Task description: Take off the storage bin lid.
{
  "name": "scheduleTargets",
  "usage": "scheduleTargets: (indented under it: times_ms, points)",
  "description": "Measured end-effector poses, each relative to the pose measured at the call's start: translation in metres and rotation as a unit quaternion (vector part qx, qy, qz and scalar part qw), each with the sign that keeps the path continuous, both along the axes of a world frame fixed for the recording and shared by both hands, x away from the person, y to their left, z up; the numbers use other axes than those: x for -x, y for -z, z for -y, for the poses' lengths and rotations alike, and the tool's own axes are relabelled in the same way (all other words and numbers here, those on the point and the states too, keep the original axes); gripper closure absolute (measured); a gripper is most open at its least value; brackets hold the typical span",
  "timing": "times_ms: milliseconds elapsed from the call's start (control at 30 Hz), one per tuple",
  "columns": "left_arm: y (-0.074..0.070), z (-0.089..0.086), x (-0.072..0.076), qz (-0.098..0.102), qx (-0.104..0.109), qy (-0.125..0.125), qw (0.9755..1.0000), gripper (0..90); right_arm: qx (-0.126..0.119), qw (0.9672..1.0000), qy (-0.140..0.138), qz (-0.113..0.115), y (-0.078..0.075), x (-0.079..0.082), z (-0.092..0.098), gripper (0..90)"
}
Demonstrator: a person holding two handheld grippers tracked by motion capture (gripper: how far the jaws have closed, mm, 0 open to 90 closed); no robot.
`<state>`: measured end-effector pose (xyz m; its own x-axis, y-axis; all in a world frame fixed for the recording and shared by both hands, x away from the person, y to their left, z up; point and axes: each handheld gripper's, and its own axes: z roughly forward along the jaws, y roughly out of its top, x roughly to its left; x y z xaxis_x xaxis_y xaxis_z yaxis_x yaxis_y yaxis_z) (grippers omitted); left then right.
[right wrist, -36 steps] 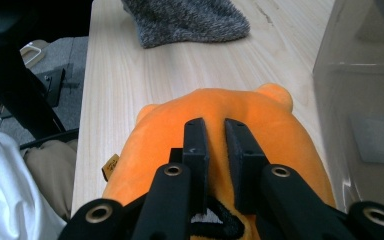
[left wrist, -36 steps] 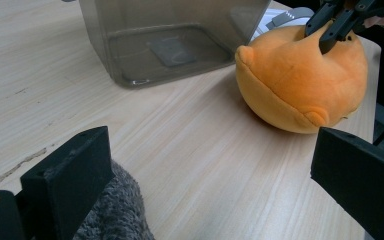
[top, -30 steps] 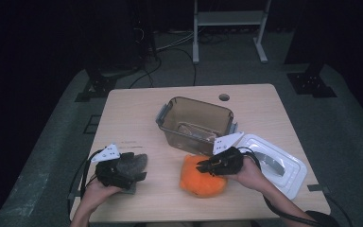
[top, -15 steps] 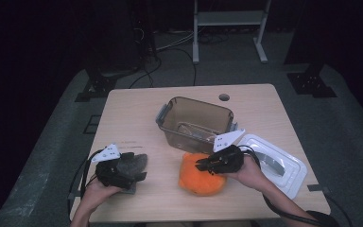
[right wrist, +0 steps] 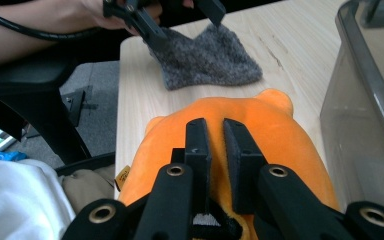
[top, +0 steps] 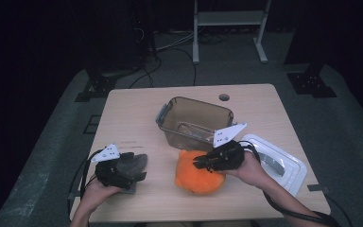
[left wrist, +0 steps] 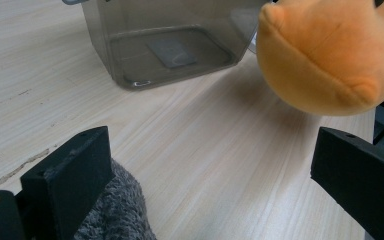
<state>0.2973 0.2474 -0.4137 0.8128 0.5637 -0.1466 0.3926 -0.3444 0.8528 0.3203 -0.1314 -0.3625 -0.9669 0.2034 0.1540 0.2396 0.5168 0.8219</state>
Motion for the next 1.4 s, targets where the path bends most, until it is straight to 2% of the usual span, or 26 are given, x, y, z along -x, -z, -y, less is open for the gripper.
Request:
scheduleTargets:
  times_ms: [200,233,300,333,400,633,700,1100,1400]
  points:
    - [0.001,0.0,0.0,0.0,0.003,-0.002,1.0,2.6,-0.005,1.0,0.001,0.006,-0.017,0.002,-0.001,80.9]
    - [0.0,0.0,0.0,0.0,0.004,-0.002,1.0,2.5,-0.006,0.9999,0.004,0.007,-0.024,0.001,-0.001,80.9]
    - [0.0,0.0,0.0,0.0,0.002,-0.002,1.0,2.6,-0.008,0.9999,0.004,0.008,-0.026,0.001,-0.001,80.9]
    - [0.0,-0.001,0.0,0.0,0.002,-0.002,1.0,2.5,-0.011,0.9999,0.004,0.013,-0.033,0.001,-0.002,80.9]
    - [0.0,-0.001,0.0,0.0,0.003,-0.002,1.0,2.5,-0.013,0.9998,0.003,0.016,-0.036,0.0,-0.002,80.9]
    - [0.0,-0.001,0.0,0.0,0.004,-0.002,1.0,2.6,-0.024,0.9992,0.005,0.033,-0.06,-0.004,-0.004,80.8]
    - [0.0,-0.001,0.0,0.0,0.004,-0.001,1.0,2.5,-0.024,0.9992,0.005,0.033,-0.062,-0.004,-0.004,80.8]
    - [0.0,-0.002,0.001,0.003,0.007,0.001,1.0,2.6,-0.033,0.9981,0.01,0.05,-0.095,-0.021,-0.011,80.8]
    - [-0.001,-0.005,0.001,0.003,0.008,-0.002,1.0,2.6,-0.03,0.9973,0.023,0.063,-0.108,-0.04,-0.017,80.8]
